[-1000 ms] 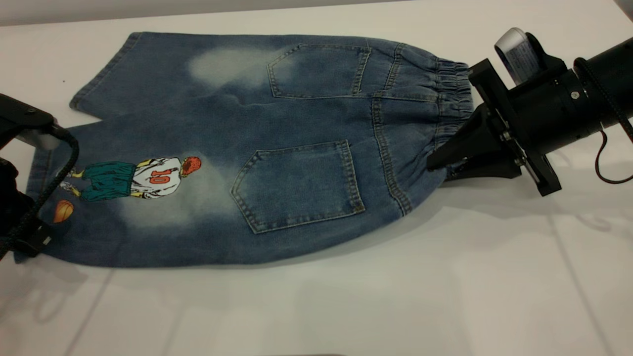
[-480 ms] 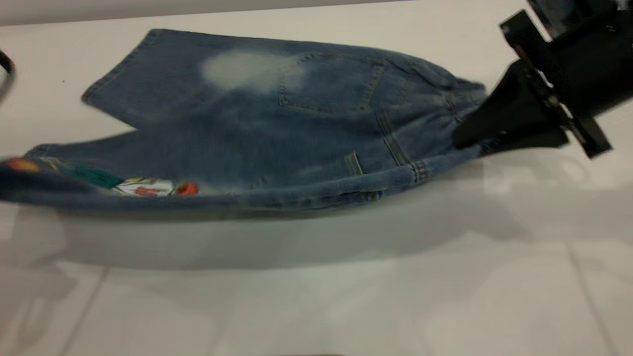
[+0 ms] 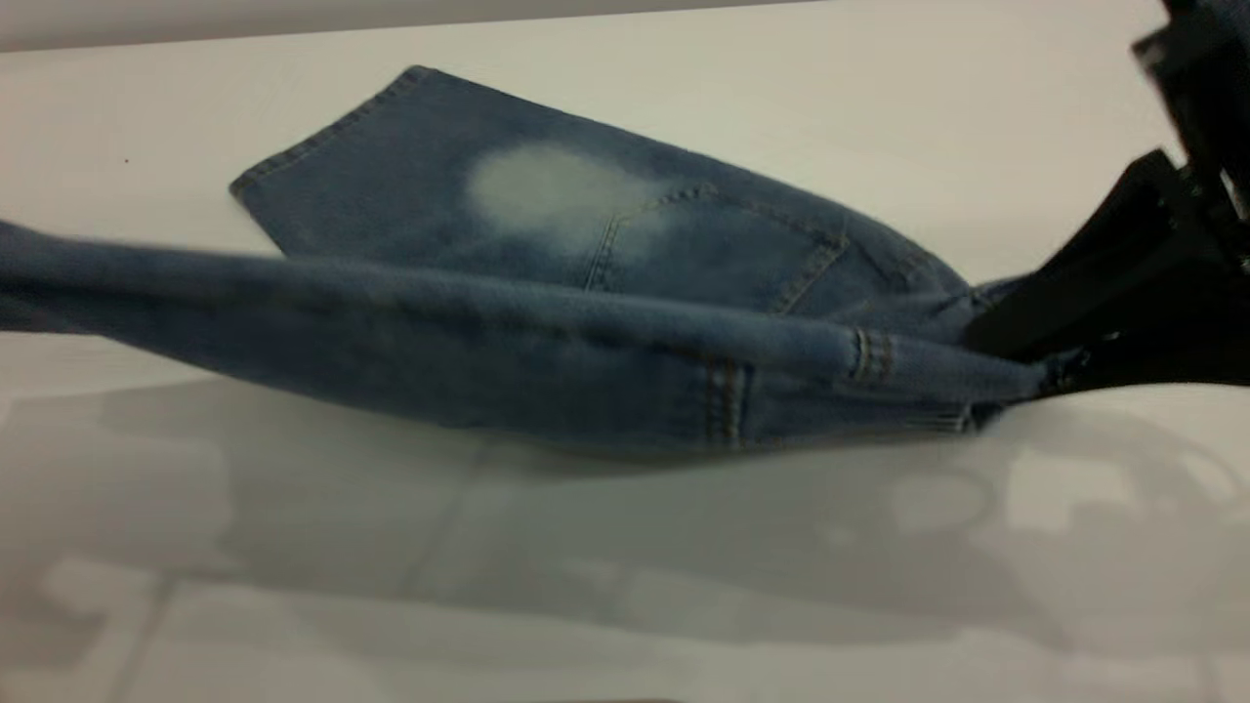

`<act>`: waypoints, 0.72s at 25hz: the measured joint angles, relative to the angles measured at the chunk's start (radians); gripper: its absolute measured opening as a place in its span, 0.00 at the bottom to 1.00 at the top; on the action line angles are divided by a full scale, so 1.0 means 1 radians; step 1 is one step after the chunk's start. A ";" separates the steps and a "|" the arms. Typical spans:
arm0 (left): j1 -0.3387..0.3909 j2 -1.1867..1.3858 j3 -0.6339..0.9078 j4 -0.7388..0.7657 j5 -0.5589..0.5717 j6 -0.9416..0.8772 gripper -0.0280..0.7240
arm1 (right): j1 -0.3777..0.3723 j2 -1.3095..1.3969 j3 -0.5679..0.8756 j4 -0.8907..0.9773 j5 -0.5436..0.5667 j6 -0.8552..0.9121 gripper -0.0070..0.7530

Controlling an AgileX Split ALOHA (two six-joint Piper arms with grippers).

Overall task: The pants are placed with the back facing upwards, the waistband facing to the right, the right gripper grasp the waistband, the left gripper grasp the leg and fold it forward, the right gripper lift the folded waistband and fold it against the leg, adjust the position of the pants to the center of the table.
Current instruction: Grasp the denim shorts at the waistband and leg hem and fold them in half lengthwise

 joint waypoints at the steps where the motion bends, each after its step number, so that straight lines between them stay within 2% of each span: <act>1: 0.000 0.008 0.000 0.022 -0.029 -0.016 0.09 | 0.000 -0.004 0.000 0.011 0.011 0.020 0.07; 6: 0.000 0.152 -0.065 0.068 -0.126 -0.072 0.09 | 0.000 -0.002 0.000 0.096 -0.027 0.088 0.07; 12: -0.011 0.416 -0.253 0.068 -0.203 -0.076 0.09 | 0.000 0.075 0.000 0.264 -0.094 0.102 0.07; 18: -0.074 0.644 -0.420 0.086 -0.265 -0.072 0.09 | 0.000 0.213 -0.019 0.417 -0.104 0.049 0.07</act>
